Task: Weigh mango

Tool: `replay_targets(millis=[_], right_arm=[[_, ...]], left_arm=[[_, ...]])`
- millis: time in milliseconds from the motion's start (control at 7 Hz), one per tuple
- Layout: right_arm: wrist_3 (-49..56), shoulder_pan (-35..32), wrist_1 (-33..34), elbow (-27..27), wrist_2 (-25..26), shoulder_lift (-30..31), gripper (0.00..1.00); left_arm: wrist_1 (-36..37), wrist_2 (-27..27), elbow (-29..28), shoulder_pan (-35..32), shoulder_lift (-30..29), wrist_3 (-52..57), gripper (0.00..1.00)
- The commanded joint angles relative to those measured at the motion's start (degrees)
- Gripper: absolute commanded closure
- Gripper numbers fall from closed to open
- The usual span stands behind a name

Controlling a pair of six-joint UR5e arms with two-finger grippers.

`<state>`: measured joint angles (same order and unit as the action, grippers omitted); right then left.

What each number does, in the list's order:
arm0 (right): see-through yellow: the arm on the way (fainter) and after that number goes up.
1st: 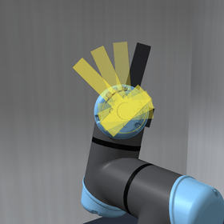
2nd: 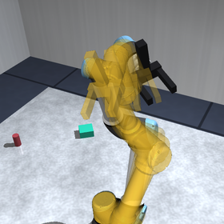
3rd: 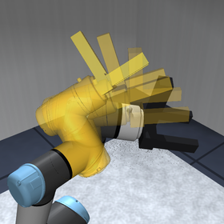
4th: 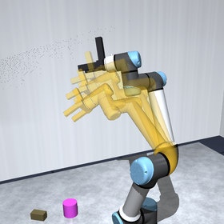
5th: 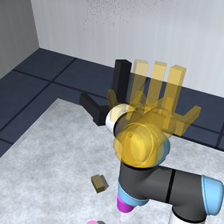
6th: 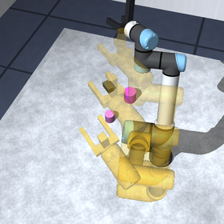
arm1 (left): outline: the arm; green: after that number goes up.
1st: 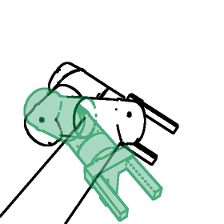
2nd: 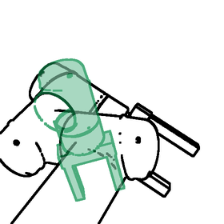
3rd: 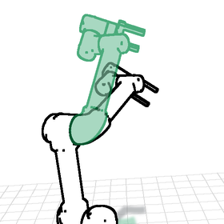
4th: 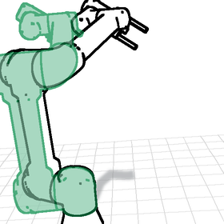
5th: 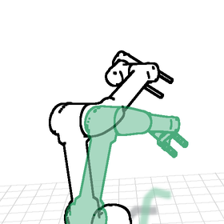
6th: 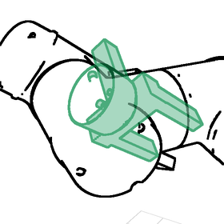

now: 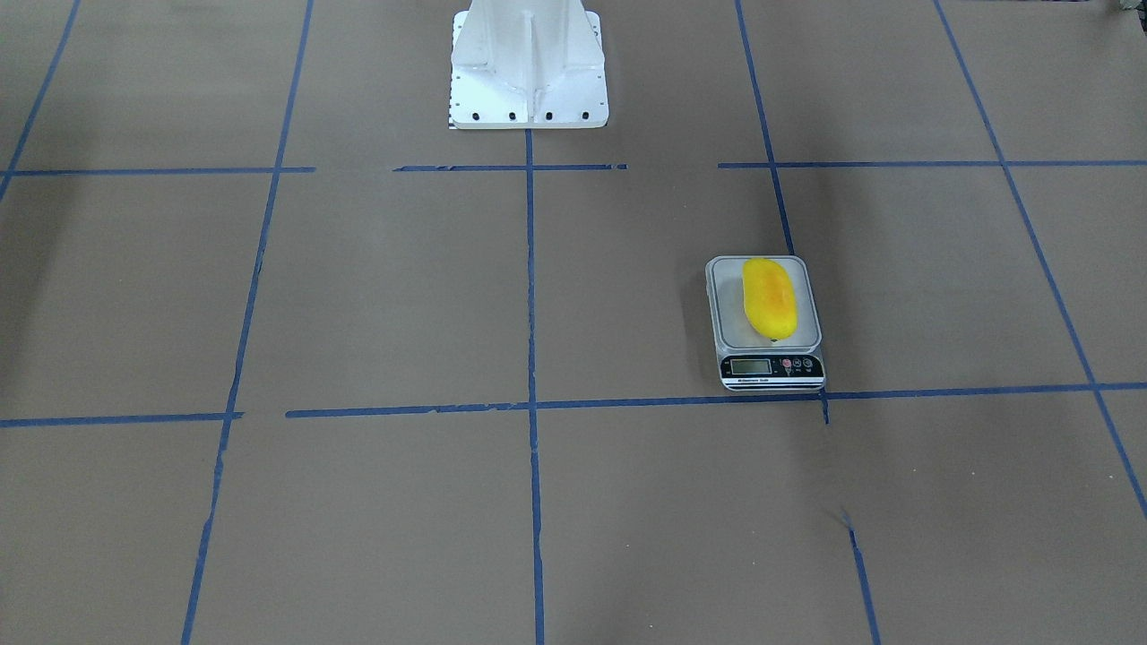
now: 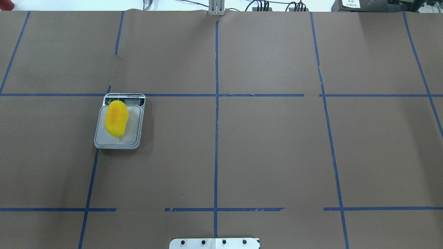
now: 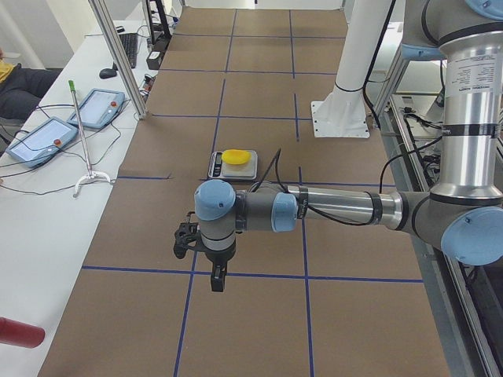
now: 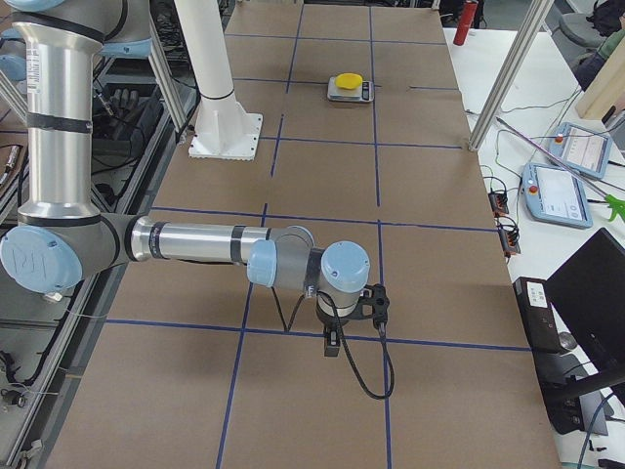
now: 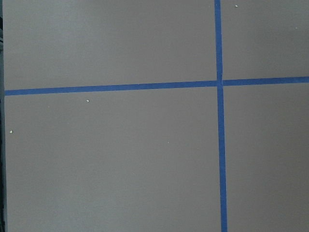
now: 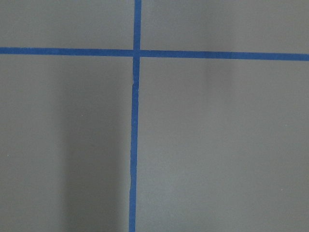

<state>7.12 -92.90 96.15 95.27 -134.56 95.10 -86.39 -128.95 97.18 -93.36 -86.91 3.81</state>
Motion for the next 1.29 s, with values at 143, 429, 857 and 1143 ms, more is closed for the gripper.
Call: replay_targets(millis=[143,429,857,1143], right_arm=[[0.0,0.0,0.0,0.0,0.0,0.0,0.0],[0.0,0.0,0.0,0.0,0.0,0.0,0.0],[0.0,0.0,0.0,0.0,0.0,0.0,0.0],[0.0,0.0,0.0,0.0,0.0,0.0,0.0]], left_arm=[[0.1,-0.2,0.2,-0.4,0.2,0.1,0.0],[-0.3,-0.5,0.3,-1.3,1.0,0.7,0.0],[-0.1,-0.5,-0.2,-1.5,0.4,2.0,0.0],[-0.1,-3.7,-0.2,-1.5,0.5,2.0,0.0]])
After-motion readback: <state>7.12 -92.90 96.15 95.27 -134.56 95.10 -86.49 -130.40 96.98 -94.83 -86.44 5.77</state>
